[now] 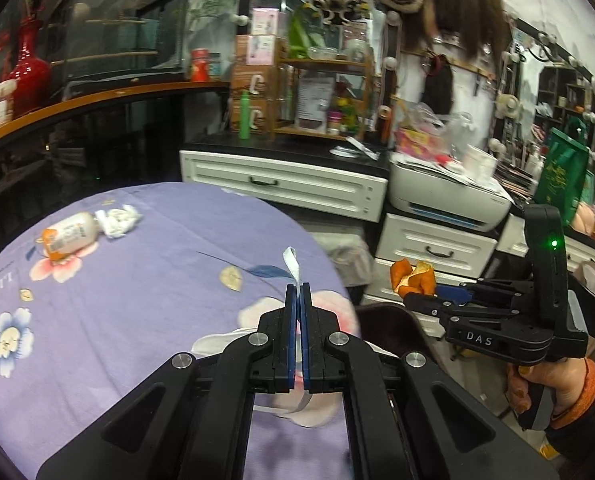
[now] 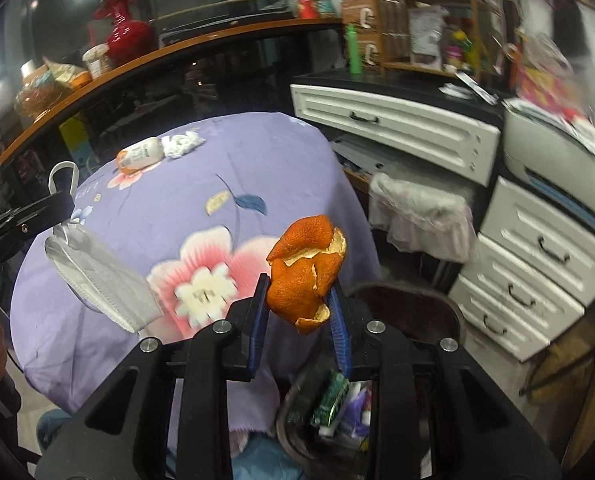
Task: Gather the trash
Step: 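Carry the orange peel and white mask over the dark bin with both grippers, then open the right gripper to drop the orange peel into the bin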
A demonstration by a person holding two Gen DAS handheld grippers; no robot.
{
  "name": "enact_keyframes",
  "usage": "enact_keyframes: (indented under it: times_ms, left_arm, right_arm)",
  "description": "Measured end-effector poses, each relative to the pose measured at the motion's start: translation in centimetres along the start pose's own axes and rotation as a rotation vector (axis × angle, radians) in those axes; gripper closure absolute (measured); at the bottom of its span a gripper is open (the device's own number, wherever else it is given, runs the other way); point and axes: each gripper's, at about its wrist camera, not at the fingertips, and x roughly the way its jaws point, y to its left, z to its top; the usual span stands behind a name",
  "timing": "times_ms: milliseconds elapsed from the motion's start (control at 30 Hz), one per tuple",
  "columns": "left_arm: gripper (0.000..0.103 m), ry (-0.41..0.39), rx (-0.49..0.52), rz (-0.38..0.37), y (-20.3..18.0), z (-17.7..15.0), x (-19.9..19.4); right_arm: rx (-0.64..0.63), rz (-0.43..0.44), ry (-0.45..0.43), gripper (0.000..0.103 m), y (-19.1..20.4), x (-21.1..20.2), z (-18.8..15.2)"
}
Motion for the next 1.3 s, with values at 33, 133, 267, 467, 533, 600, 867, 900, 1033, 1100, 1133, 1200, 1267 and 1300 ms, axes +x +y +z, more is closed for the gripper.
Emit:
enact_keyframes:
  times_ms: [33, 133, 267, 467, 533, 600, 867, 900, 1033, 1100, 1133, 1200, 1267, 1300]
  left_arm:
    - [0.100, 0.002, 0.002, -0.008, -0.5, -0.1, 0.0]
    - [0.100, 0.007, 0.013, -0.024, -1.8, -0.5, 0.0]
    - [0.100, 0.015, 0.023, -0.049, -3.4, -1.1, 0.0]
    - [0.100, 0.032, 0.044, -0.074, -5.9, -1.8, 0.6]
    - [0.100, 0.040, 0.050, -0.087, -6.7, -2.0, 0.8]
    - [0.100, 0.048, 0.056, -0.099, -7.3, -2.2, 1.0]
    - [0.100, 0.079, 0.075, -0.128, -9.2, -3.0, 2.1]
    - [0.100, 0.082, 0.076, -0.132, -9.4, -3.2, 2.2]
    - [0.100, 0.088, 0.084, -0.139, -9.7, -3.5, 2.6]
    - [0.100, 0.095, 0.088, -0.142, -9.8, -3.6, 2.9]
    - [0.100, 0.097, 0.089, -0.143, -10.0, -3.6, 3.0]
    - [0.100, 0.099, 0.095, -0.144, -10.2, -3.6, 3.1]
    - [0.100, 0.096, 0.102, -0.144, -10.4, -3.6, 3.0]
    - [0.100, 0.092, 0.104, -0.146, -10.5, -3.4, 3.0]
  right_arm:
    - [0.013, -0.006, 0.000, 0.074, -0.6, -0.4, -0.5]
    - [0.046, -0.019, 0.004, 0.074, -1.9, -1.1, -1.8]
    - [0.061, -0.056, 0.010, 0.074, -3.2, -1.7, -3.6]
    - [0.071, -0.093, 0.040, 0.074, -4.4, -1.3, -6.2]
    - [0.081, -0.104, 0.066, 0.074, -5.0, -0.5, -7.2]
    - [0.101, -0.106, 0.089, 0.074, -5.6, 0.3, -8.1]
    - [0.159, -0.114, 0.148, 0.074, -7.4, 3.3, -10.2]
    - [0.162, -0.116, 0.154, 0.074, -7.4, 3.7, -10.4]
    - [0.171, -0.115, 0.179, 0.073, -7.7, 5.1, -10.9]
    - [0.175, -0.114, 0.188, 0.067, -7.7, 5.6, -11.1]
    - [0.178, -0.119, 0.187, 0.053, -7.7, 5.6, -11.3]
    - [0.181, -0.134, 0.166, 0.035, -7.7, 5.1, -11.2]
    - [0.176, -0.138, 0.155, 0.035, -7.7, 4.6, -11.1]
    - [0.173, -0.142, 0.150, 0.035, -7.7, 4.3, -11.0]
